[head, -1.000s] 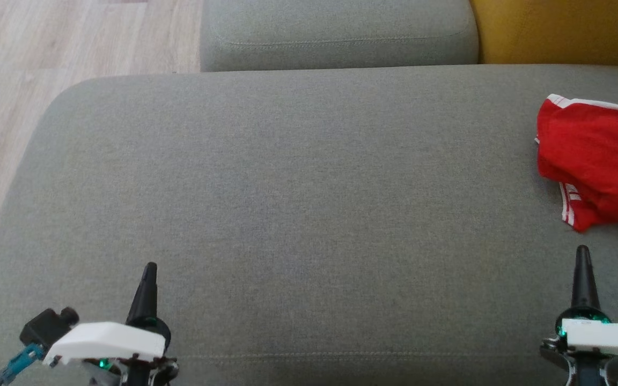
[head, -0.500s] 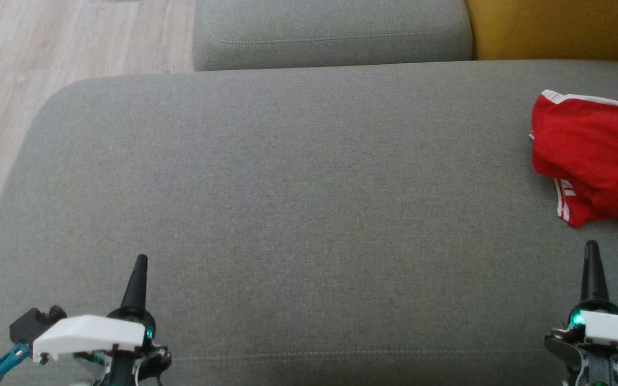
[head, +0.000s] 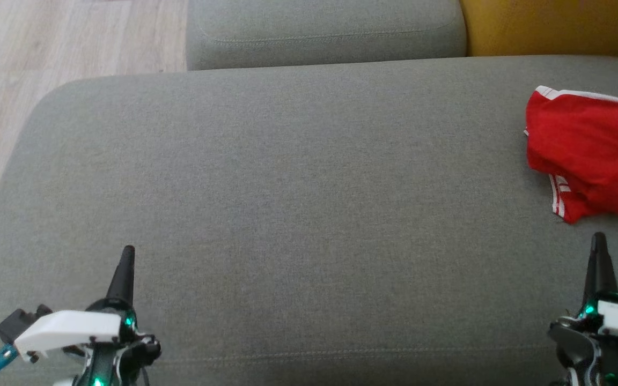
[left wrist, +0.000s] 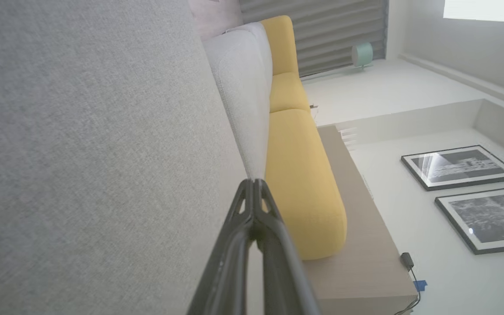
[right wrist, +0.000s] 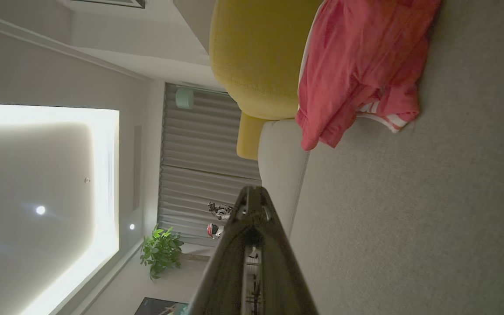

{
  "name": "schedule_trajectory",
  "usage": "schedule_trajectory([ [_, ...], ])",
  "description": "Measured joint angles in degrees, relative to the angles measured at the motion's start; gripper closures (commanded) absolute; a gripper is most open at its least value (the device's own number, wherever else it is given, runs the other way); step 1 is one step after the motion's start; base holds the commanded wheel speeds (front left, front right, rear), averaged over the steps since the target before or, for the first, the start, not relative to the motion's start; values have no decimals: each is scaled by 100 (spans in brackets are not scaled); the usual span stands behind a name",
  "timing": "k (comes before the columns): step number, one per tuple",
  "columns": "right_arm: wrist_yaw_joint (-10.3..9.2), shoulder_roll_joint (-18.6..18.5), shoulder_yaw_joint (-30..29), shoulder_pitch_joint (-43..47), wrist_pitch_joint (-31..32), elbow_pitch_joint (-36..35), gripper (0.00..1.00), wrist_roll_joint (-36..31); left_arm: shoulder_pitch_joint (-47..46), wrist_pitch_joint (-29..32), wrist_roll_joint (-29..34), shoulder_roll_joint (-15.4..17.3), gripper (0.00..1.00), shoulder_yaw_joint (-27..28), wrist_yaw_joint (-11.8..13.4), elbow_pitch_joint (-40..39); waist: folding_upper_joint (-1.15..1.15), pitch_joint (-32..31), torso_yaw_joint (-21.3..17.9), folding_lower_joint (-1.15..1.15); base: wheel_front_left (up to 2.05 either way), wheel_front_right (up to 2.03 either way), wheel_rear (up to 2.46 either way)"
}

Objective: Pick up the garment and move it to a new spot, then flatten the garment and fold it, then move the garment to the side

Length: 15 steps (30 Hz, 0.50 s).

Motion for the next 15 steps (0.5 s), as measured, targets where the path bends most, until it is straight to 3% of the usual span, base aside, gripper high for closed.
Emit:
schedule_trajectory([
  [15, -2, 0, -126, -192, 252, 1, 100, 991, -152, 235, -1014, -1, 100, 264, -131, 110, 0, 28, -86, 0, 0, 0, 0],
])
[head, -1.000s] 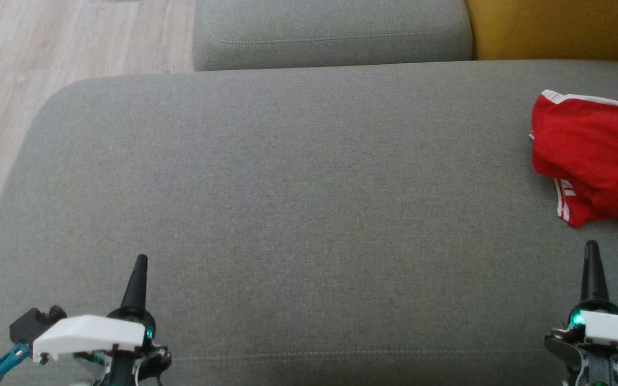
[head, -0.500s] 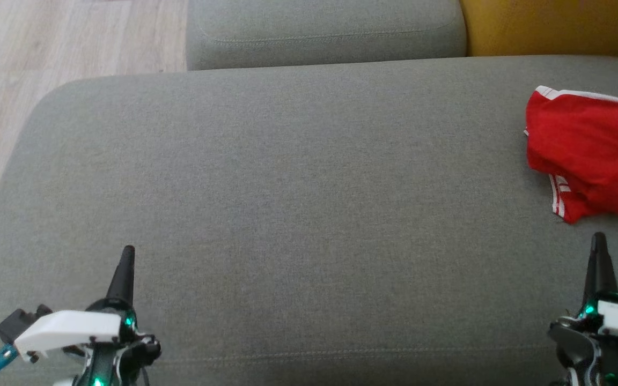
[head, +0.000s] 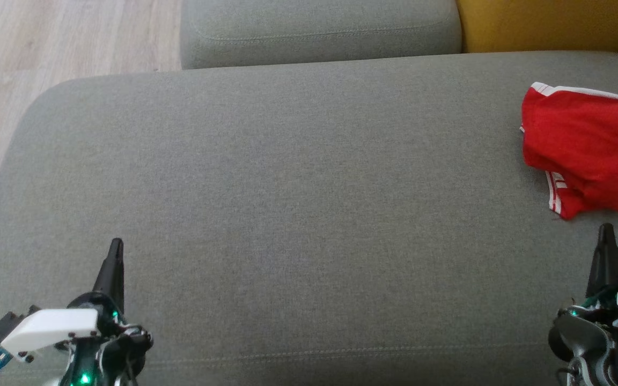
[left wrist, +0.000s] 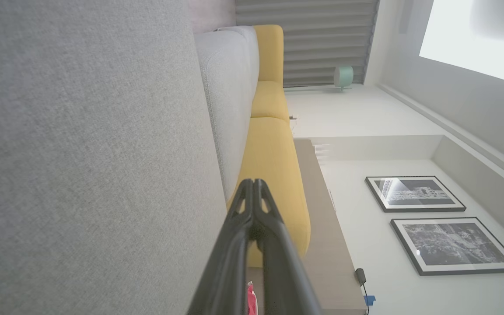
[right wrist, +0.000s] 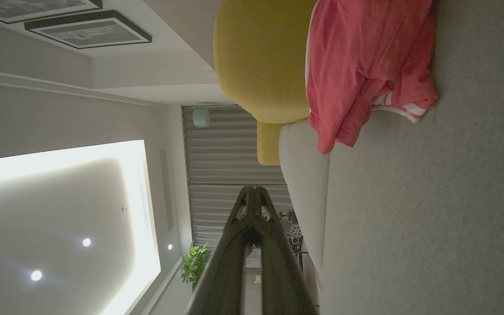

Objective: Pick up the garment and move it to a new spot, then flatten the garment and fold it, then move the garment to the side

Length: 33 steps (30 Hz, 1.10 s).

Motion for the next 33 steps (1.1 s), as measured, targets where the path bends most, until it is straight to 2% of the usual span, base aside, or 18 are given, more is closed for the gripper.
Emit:
schedule_trajectory([
  [7, 0, 0, -60, -8, 99, 2, 100, 454, -90, 114, -411, -2, 100, 109, -71, 46, 0, 11, -31, 0, 0, 0, 0],
  [33, 0, 1, -105, -10, 141, 2, 100, 454, -108, 168, -409, -19, 100, 178, -71, 47, 0, 10, -31, 0, 0, 0, 0],
])
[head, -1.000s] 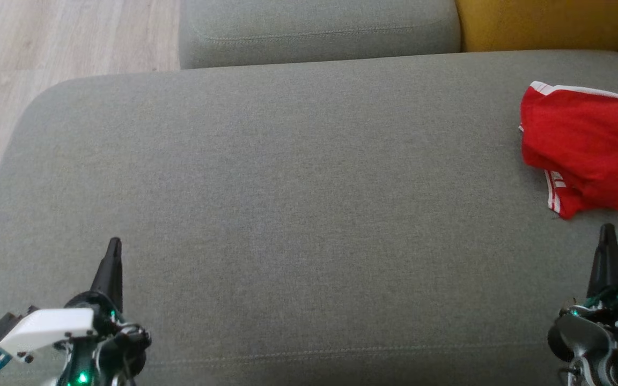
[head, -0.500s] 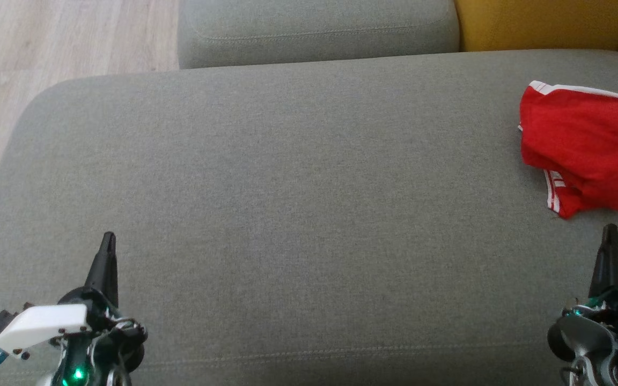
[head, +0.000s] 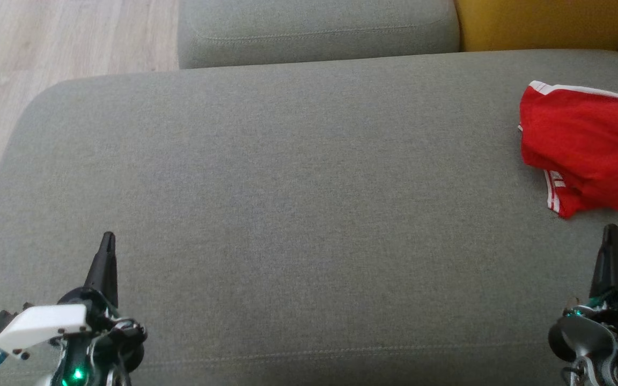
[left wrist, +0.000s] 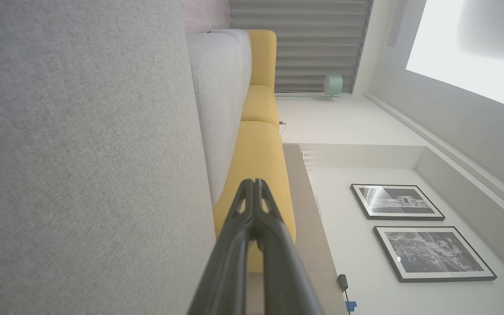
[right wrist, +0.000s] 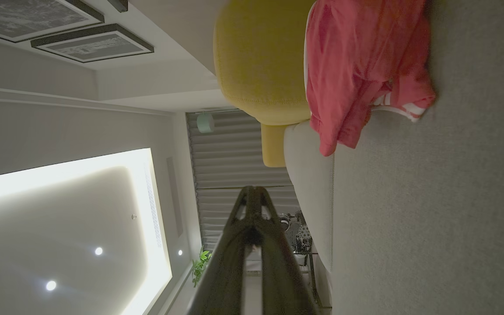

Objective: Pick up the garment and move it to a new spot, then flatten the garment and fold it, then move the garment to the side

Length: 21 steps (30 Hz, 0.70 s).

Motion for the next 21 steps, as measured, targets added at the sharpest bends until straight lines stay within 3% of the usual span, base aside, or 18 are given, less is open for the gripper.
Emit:
schedule_trajectory([
  [21, 0, 3, -34, -1, 9, 0, 100, -3, 0, 22, 8, -21, 100, 23, 0, 0, 0, 0, 0, 0, 0, 0, 0],
])
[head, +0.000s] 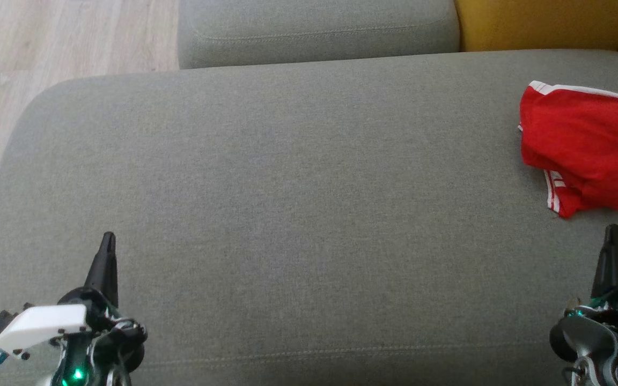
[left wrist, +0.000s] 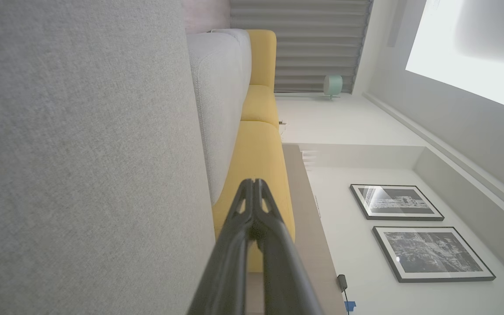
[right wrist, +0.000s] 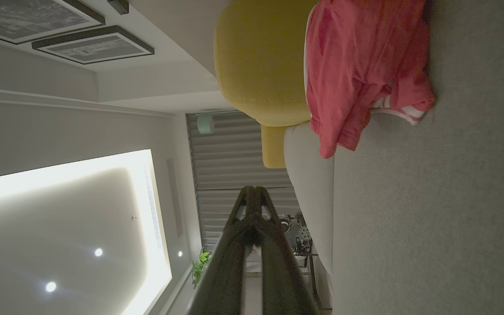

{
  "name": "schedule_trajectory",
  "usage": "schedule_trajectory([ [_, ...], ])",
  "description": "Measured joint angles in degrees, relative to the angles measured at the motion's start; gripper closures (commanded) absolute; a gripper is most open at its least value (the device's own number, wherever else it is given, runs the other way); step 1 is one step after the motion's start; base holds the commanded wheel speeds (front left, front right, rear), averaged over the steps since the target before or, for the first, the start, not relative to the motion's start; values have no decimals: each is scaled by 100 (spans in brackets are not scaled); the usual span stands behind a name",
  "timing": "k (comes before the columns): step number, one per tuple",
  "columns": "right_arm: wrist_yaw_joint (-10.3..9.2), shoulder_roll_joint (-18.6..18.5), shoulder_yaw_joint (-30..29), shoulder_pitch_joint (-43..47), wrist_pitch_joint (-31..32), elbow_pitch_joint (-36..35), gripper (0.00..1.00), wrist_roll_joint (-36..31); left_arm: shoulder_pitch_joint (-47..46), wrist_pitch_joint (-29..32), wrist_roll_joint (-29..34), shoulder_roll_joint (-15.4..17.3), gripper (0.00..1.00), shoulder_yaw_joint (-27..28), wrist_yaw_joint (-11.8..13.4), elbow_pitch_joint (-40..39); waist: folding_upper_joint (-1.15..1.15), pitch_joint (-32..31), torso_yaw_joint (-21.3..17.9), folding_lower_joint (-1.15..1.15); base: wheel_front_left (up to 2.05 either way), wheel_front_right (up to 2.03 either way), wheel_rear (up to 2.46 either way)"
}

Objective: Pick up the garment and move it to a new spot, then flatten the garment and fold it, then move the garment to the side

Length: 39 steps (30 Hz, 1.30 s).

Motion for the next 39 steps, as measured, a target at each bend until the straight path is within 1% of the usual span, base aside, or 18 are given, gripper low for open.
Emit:
schedule_trajectory([
  [39, 0, 9, -32, -39, 8, 1, 100, -8, -1, 49, 49, -35, 100, 85, 0, 3, 0, 0, 0, 0, 0, 0, 0],
])
